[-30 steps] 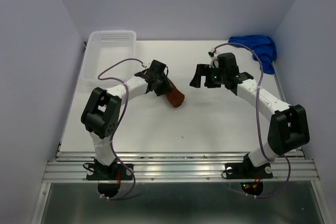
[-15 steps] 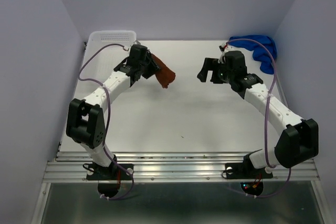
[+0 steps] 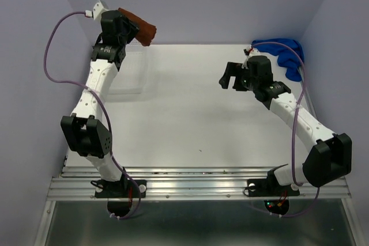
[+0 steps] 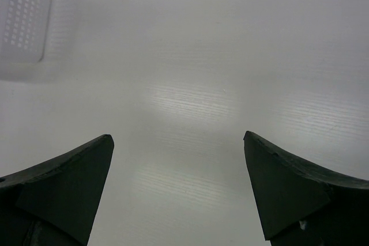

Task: Roll the towels
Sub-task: Place the rolled towel into the container

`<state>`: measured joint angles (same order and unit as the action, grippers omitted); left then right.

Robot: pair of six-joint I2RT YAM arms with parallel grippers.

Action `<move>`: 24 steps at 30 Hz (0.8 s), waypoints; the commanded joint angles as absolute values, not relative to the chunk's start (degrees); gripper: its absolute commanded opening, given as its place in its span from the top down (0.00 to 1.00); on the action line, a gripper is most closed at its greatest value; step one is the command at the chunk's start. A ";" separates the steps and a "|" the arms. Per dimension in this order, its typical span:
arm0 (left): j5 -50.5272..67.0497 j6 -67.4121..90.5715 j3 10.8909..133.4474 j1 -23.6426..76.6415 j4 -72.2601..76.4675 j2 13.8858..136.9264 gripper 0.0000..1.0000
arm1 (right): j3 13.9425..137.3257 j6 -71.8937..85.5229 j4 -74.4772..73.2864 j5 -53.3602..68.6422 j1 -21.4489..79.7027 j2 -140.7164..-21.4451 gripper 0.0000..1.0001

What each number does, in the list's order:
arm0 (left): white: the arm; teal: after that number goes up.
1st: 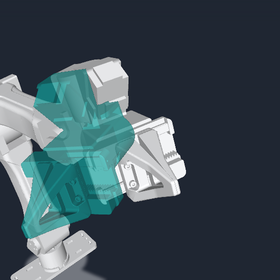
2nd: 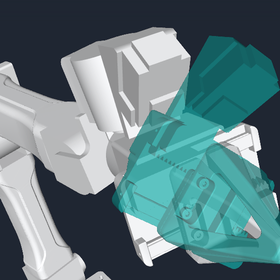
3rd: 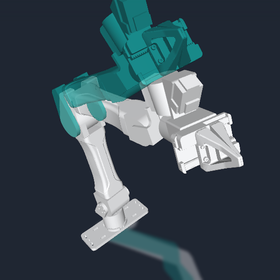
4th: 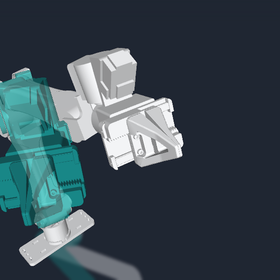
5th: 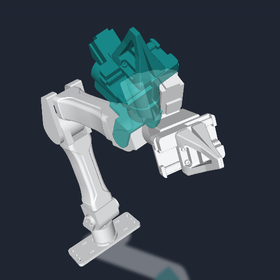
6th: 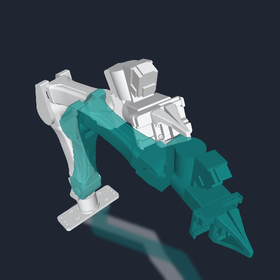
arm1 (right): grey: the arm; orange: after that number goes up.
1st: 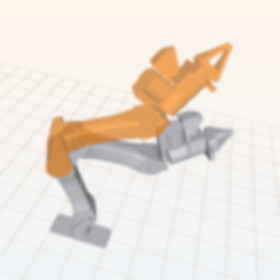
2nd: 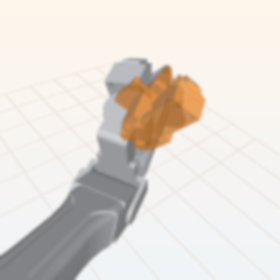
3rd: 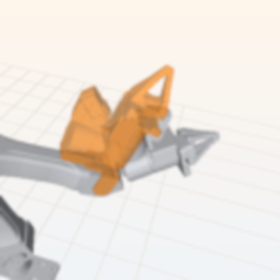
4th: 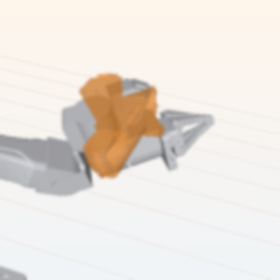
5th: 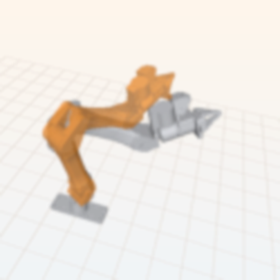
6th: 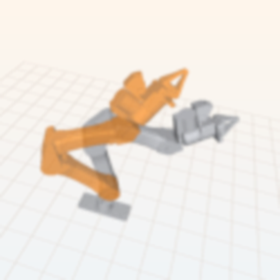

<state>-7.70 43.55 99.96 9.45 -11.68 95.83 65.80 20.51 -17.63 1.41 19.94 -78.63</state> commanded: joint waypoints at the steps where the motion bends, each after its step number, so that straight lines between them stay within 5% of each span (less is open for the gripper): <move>1: -12.74 42.18 104.58 5.81 -6.61 100.27 1.00 | 66.79 20.57 -16.79 -1.93 19.42 -78.57 0.00; 11: 5.53 45.52 110.73 -4.29 7.29 116.35 1.00 | 70.92 19.51 -16.79 -0.53 19.42 -83.84 0.00; 24: 11.77 48.16 113.81 -7.21 15.38 128.31 1.00 | 73.47 18.90 -16.79 3.34 18.90 -88.94 0.00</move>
<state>7.79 46.70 110.10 -7.33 7.53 128.86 70.35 19.64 -17.69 1.61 19.16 -87.61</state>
